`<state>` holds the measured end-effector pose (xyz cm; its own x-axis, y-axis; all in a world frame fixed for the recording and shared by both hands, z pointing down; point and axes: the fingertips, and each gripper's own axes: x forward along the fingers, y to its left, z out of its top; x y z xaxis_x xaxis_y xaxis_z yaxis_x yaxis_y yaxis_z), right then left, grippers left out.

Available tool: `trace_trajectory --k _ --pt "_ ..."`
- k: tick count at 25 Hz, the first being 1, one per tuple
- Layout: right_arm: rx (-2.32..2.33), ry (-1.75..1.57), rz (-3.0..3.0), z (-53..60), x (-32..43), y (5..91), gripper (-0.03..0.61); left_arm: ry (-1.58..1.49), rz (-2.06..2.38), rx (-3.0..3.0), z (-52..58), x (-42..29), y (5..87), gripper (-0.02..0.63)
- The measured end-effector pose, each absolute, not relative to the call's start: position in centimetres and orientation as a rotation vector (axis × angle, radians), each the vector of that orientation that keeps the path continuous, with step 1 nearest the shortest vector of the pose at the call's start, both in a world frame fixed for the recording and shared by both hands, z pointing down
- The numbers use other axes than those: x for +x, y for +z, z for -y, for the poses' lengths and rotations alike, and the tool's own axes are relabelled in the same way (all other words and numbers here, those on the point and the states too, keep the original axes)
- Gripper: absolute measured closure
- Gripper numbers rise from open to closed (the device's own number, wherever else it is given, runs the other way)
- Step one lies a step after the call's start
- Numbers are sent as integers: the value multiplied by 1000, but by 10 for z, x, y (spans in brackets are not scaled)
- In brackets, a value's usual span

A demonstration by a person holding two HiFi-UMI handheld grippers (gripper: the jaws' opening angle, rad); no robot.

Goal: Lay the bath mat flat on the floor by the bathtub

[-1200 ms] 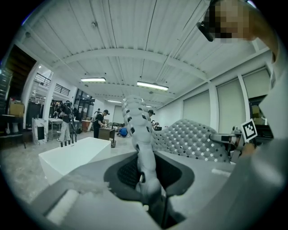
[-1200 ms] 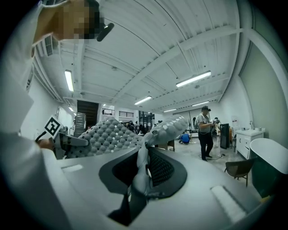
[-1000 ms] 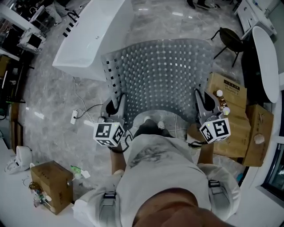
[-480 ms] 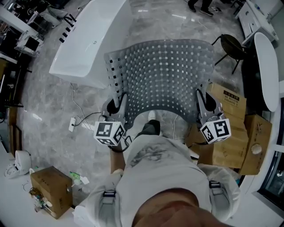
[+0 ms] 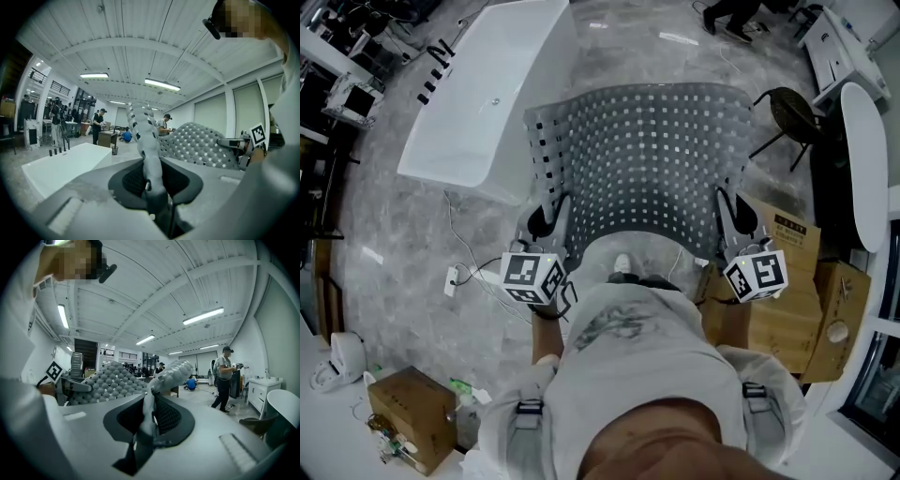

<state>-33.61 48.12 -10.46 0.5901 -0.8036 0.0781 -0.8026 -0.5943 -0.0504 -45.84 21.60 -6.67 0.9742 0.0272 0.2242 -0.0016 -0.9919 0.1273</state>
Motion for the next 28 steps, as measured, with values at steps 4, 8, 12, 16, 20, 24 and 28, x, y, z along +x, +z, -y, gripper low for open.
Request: trace_trajectory --k 4,8,12,16,20,24,28 --pt "-2801 -154 -1394 -464 -307 -103 535 349 -18 2978 -198 -428 -63 540" --pt "-2812 -172 -1398 -454 -274 -98 535 361 -20 2967 -187 -396 -61 540" --pt "-2798 -187 -1402 -445 -230 -90 535 381 8 2966 -178 -358 -55 540" --pt "-2770 -205 -1453 -438 -177 -83 535 401 70 2965 -174 -314 -49 540" --pt "-2737 -226 -1508 -433 -115 -80 535 420 128 2944 -175 -264 -44 540" --pt "-2703 -242 -1570 -428 -66 -84 535 423 192 2936 -176 -222 -48 540" --pt "-2678 -230 -1630 -426 -23 -84 535 410 240 2933 -179 -185 -47 540"
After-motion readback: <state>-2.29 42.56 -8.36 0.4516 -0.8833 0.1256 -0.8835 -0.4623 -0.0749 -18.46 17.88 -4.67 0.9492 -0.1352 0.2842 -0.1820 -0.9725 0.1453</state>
